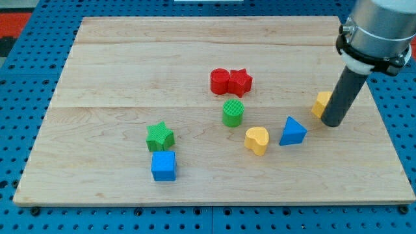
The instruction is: Move the hexagon diagonally to the red star
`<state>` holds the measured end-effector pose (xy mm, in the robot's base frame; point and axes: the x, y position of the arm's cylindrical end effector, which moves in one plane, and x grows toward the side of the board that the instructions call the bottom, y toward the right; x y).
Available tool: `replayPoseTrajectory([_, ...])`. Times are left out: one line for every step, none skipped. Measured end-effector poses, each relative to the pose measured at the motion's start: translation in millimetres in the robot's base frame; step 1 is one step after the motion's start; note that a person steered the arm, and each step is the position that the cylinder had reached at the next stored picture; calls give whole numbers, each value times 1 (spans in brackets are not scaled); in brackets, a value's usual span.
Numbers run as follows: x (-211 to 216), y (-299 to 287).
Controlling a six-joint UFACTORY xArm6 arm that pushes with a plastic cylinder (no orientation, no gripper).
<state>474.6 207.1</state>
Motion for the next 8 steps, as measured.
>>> replayPoseTrajectory([-17, 1])
replayPoseTrajectory([-34, 1])
replayPoseTrajectory([-47, 4])
replayPoseTrajectory([-56, 7])
replayPoseTrajectory([-67, 10])
replayPoseTrajectory([-115, 9])
replayPoseTrajectory([-155, -2])
replayPoseTrajectory([-167, -10])
